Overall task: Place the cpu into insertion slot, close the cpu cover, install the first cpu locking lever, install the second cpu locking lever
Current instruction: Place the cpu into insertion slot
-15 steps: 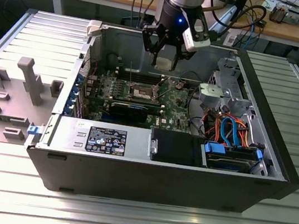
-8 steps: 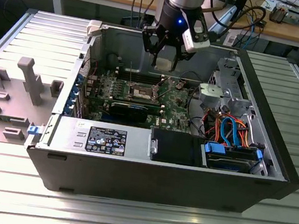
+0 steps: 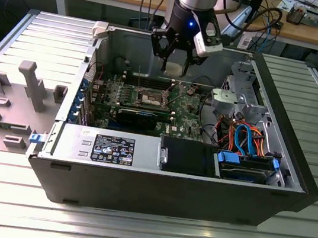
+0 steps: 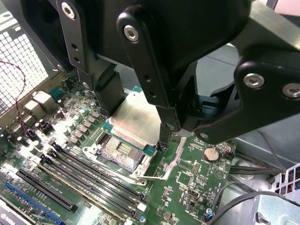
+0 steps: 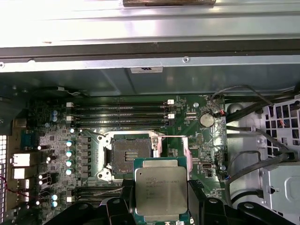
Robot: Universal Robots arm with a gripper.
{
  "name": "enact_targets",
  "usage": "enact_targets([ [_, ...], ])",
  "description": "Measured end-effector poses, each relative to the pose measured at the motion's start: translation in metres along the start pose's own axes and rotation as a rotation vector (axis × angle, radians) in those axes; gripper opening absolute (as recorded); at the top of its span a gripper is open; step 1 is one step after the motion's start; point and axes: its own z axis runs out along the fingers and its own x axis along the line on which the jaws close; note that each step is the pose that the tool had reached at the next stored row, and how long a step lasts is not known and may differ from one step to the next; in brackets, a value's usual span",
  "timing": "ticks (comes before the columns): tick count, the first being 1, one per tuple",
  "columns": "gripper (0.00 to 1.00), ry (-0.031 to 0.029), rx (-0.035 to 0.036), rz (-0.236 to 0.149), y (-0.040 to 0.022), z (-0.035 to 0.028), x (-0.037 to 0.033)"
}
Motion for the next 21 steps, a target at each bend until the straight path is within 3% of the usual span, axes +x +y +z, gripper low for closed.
enact_targets([
  [21, 0.55, 0.0, 0.0, 0.0, -0.0007, 0.0062, -0.0001],
])
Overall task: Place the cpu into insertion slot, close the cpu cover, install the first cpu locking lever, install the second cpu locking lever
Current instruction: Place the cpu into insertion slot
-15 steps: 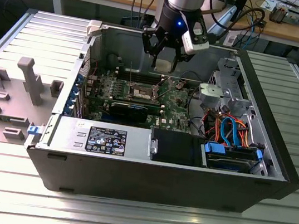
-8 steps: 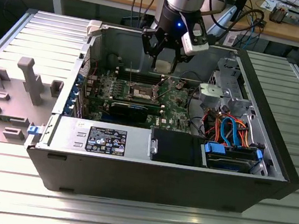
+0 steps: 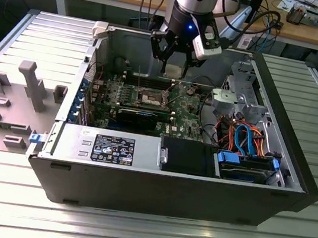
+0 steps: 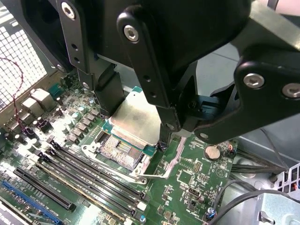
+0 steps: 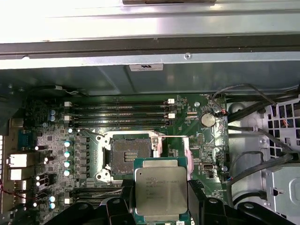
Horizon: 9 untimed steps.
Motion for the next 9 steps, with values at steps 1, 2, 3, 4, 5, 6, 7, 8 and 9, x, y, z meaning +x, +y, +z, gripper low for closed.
enact_targets([
  [1, 0.55, 0.0, 0.0, 0.0, 0.0, 0.0002, 0.0],
  [2, 0.55, 0.0, 0.0001, 0.0, -0.0001, 0.0005, 0.0],
  [3, 0.55, 0.0, 0.0, 0.0, -0.0001, 0.0008, 0.0],
  [4, 0.55, -0.0001, 0.0, 0.0, -0.0001, 0.0012, 0.0],
  [5, 0.55, 0.0, 0.0, 0.0, -0.0002, 0.0015, 0.0],
  [6, 0.55, 0.0, 0.0, 0.0, -0.0002, 0.0018, 0.0],
  [7, 0.55, 0.0, 0.0001, 0.0, -0.0002, 0.0019, 0.0],
  [8, 0.55, 0.0, 0.0001, 0.0, -0.0002, 0.0022, 0.0],
  [9, 0.55, -0.0001, 0.0, 0.0, -0.0002, 0.0024, -0.0001],
])
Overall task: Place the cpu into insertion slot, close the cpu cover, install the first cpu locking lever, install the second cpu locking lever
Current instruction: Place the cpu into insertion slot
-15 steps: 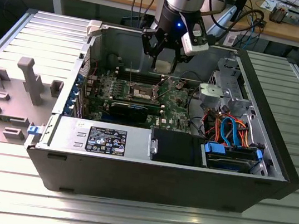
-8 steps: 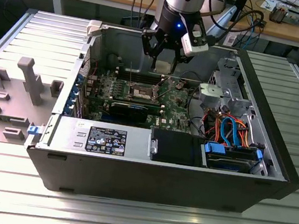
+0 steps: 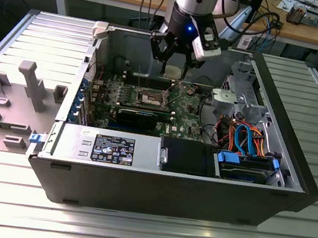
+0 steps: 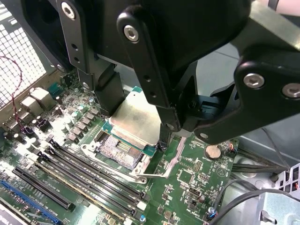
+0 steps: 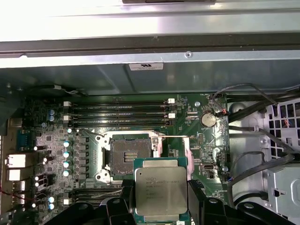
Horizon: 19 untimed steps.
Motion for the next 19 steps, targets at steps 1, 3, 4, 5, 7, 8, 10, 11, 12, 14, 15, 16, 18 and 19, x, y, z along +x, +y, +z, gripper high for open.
enact_targets([
  [1, 0.55, 0.0, 0.0, 0.0, 0.0, 0.0002, 0.0],
  [3, 0.55, 0.0, 0.0, 0.0, -0.0001, 0.0005, 0.0],
  [4, 0.55, 0.0, 0.0, 0.0, -0.0001, 0.0007, 0.0],
  [5, 0.55, 0.0001, 0.0, 0.0, -0.0001, 0.0009, 0.0],
  [7, 0.55, 0.0, 0.0, 0.0, -0.0002, 0.0014, 0.0],
  [8, 0.55, 0.0, 0.0, 0.0, -0.0002, 0.0017, 0.0],
  [10, 0.55, 0.0, 0.0, 0.0, -0.0003, 0.0025, 0.0],
  [11, 0.55, 0.0, 0.0, 0.0, -0.0003, 0.0027, 0.0],
  [12, 0.55, 0.0, 0.0, 0.0, -0.0003, 0.0029, -0.0001],
  [14, 0.55, 0.0, 0.0, 0.0, -0.0004, 0.0035, -0.0001],
  [15, 0.55, 0.0, 0.0, 0.0, -0.0004, 0.0038, -0.0001],
  [16, 0.55, 0.0, 0.0, 0.0, -0.0004, 0.0039, -0.0001],
  [18, 0.55, 0.0, 0.0001, 0.0, -0.0005, 0.0043, -0.0001],
  [19, 0.55, 0.0, 0.0, 0.0, -0.0005, 0.0046, -0.0001],
])
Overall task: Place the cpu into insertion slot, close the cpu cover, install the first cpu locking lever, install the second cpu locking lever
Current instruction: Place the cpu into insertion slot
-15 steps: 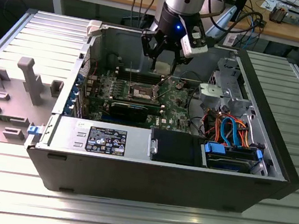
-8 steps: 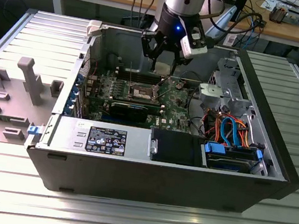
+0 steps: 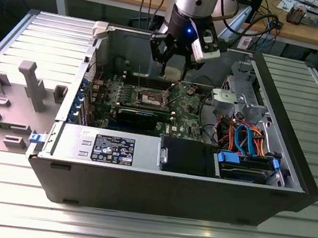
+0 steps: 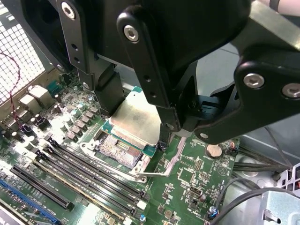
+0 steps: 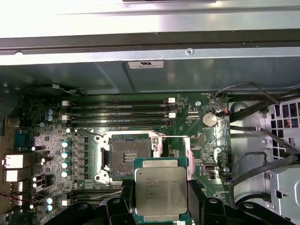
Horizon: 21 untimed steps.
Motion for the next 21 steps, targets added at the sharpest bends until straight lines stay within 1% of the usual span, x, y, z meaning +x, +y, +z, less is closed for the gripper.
enact_targets([
  [21, 0.55, 0.0, 0.0, 0.0, -0.0007, 0.0053, -0.0001],
])
